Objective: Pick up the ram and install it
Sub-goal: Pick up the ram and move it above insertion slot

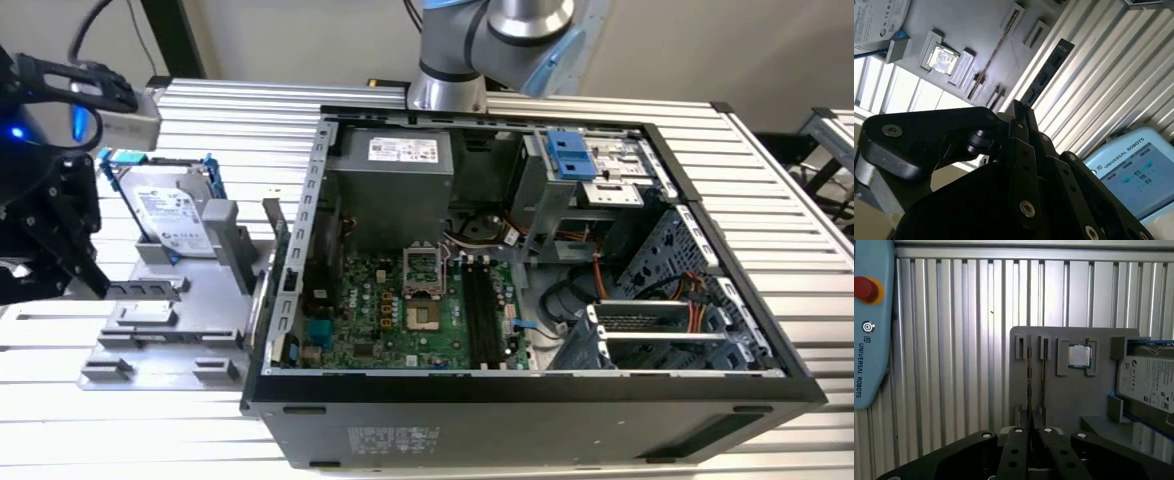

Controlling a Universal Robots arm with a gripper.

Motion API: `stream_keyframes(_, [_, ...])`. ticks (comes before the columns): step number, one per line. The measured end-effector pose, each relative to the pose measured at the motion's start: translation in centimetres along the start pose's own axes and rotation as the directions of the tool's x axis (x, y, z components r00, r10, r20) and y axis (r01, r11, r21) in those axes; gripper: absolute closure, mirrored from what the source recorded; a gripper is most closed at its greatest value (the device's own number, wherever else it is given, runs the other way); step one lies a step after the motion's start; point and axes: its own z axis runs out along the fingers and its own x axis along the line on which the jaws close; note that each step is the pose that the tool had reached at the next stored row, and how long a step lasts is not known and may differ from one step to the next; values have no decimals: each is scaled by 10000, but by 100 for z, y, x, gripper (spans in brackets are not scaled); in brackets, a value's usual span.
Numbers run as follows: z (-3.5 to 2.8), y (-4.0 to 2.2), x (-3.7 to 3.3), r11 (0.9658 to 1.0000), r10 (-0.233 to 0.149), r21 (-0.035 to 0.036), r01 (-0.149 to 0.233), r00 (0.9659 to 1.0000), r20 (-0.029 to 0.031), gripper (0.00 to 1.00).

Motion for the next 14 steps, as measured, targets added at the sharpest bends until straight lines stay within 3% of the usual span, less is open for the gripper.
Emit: stream_keyframes(14, [-637,2,-16,10000,0,1,0,10000,0,100])
